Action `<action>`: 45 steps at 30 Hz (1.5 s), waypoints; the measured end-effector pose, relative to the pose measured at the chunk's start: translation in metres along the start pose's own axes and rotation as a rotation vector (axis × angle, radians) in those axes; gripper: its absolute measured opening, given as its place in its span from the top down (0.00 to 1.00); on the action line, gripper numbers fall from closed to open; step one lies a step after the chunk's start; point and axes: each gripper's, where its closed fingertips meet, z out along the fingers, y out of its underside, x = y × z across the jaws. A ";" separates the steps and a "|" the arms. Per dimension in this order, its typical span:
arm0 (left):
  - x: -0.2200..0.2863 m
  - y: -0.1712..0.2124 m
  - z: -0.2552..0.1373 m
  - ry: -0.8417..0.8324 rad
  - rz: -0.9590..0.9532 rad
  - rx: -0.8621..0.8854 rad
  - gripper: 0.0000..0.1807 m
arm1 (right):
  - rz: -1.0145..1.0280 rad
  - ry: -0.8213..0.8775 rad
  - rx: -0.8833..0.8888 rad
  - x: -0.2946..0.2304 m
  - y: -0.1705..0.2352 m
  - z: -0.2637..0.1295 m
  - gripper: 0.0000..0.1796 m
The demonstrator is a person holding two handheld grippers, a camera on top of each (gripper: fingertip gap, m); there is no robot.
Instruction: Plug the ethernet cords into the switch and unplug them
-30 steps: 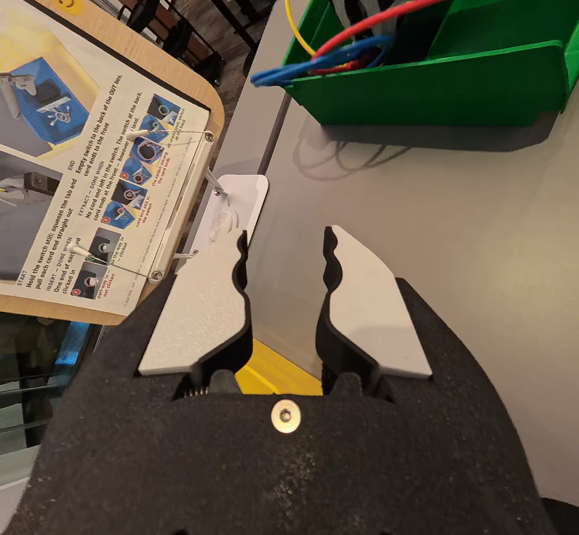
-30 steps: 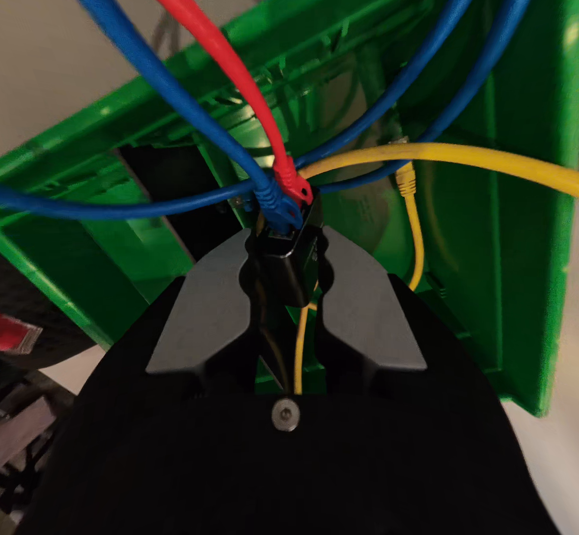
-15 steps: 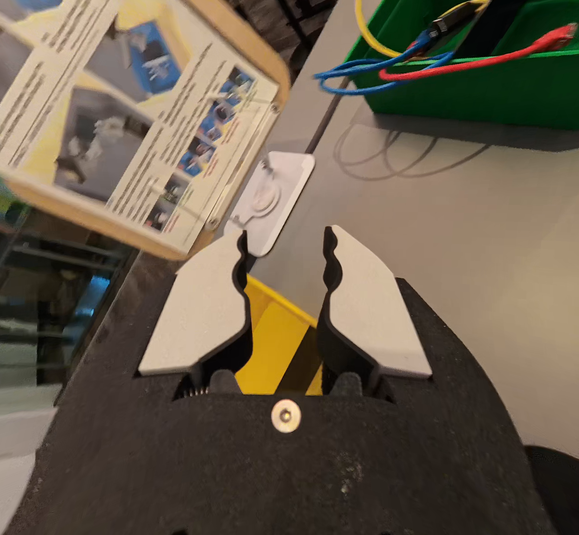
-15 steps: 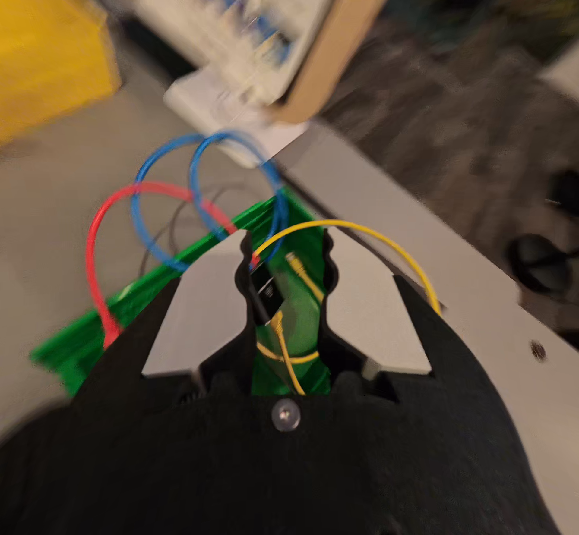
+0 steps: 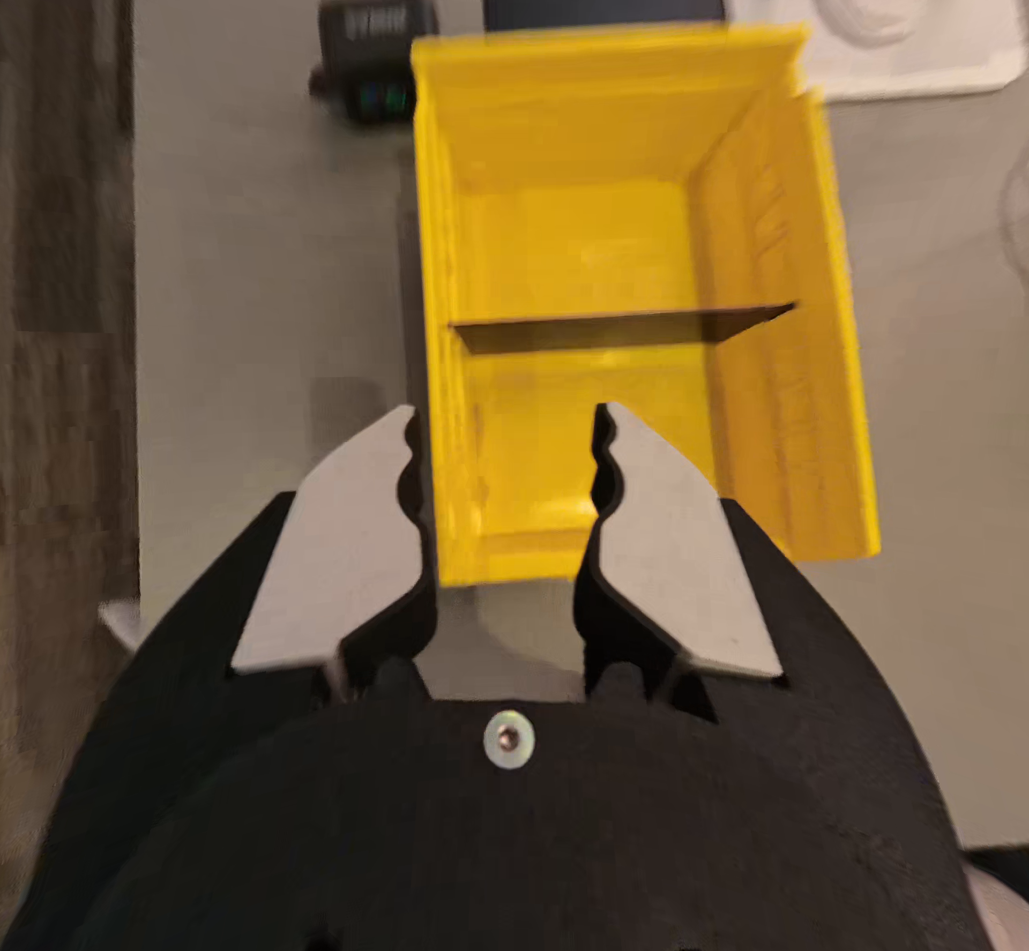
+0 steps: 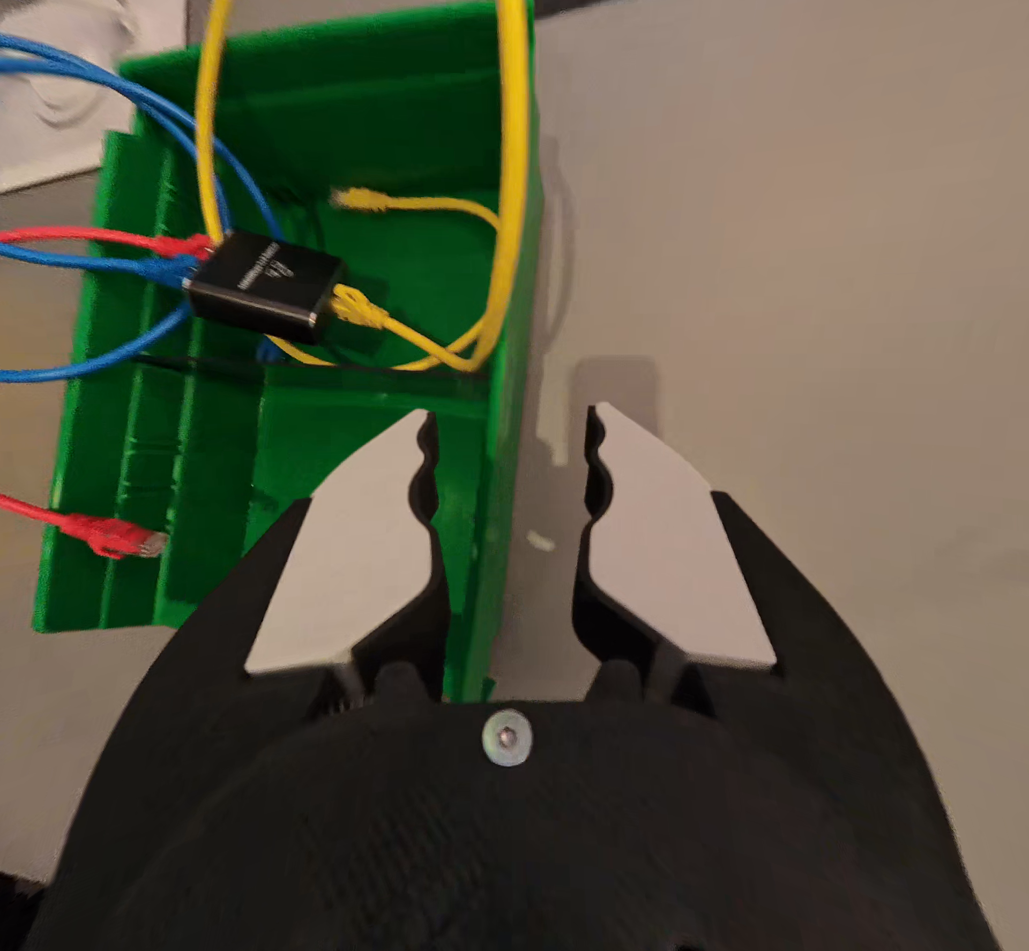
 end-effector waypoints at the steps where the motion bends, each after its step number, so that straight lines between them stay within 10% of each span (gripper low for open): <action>1: -0.007 0.011 0.008 -0.005 -0.016 -0.069 0.63 | 0.005 -0.010 -0.019 0.003 0.004 0.004 0.72; 14: -0.022 0.067 0.081 0.119 -0.125 -0.430 0.62 | -0.046 -0.020 -0.309 -0.004 0.050 0.034 0.87; 27: -0.007 0.088 0.097 0.168 0.005 -0.598 0.96 | -0.183 0.013 -0.444 -0.011 0.062 0.042 0.94; 45: 0.061 0.090 0.098 0.177 0.246 -0.731 0.87 | -0.369 -0.030 -0.587 -0.078 0.067 0.058 0.94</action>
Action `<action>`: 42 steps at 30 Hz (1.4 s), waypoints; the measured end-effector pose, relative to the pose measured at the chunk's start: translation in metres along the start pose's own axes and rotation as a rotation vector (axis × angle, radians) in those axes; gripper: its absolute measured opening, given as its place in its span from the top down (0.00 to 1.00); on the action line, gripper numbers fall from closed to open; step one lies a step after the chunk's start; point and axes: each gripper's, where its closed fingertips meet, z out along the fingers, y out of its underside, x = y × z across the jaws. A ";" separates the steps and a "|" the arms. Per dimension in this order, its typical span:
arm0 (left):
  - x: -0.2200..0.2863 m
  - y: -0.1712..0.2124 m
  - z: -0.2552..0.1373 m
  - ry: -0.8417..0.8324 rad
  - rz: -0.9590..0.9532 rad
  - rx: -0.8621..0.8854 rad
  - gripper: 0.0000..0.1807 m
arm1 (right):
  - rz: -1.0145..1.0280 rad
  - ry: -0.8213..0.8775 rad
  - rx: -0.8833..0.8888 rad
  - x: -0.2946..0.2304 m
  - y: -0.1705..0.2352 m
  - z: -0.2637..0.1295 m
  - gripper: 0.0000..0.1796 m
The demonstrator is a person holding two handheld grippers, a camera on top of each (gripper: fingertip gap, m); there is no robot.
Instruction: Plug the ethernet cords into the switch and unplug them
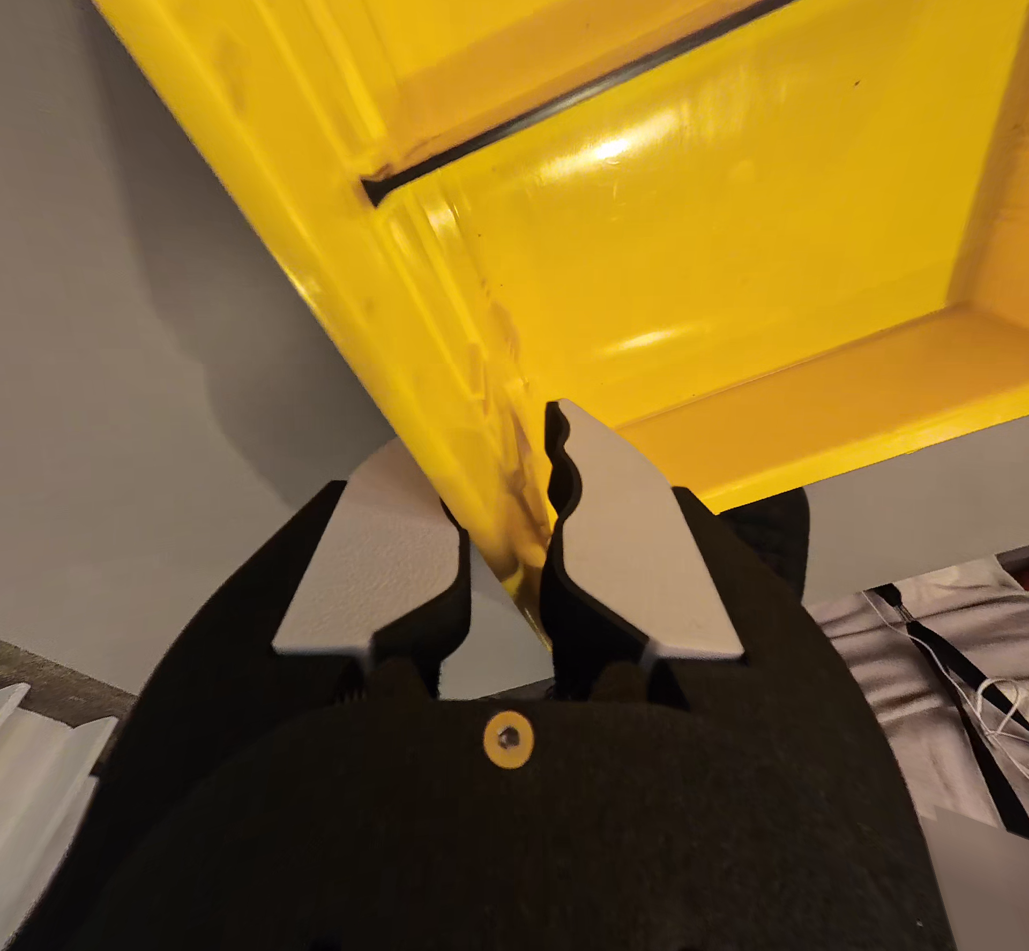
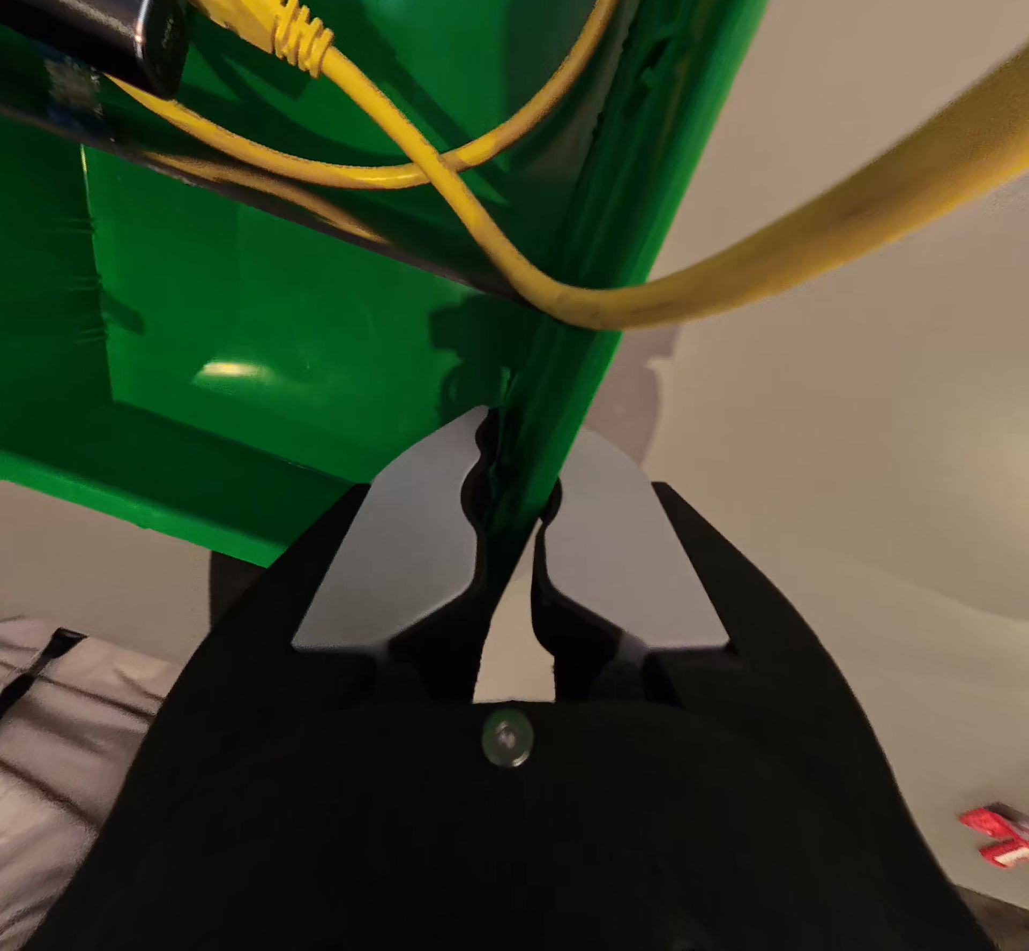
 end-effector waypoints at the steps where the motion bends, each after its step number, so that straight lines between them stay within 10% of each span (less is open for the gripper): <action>1: 0.003 0.000 0.000 -0.001 0.007 -0.005 0.86 | -0.001 -0.016 -0.004 -0.006 -0.003 0.001 0.94; 26: 0.026 0.011 -0.001 -0.003 0.099 -0.063 0.75 | -0.056 -0.046 -0.120 -0.063 -0.016 0.010 0.91; 36: 0.014 0.005 -0.080 -0.118 0.093 0.354 0.70 | -0.030 0.142 0.204 -0.063 -0.035 -0.069 0.91; 42: 0.014 -0.029 -0.159 -0.275 0.099 0.779 0.69 | -0.501 -0.247 0.556 -0.252 -0.052 -0.119 0.92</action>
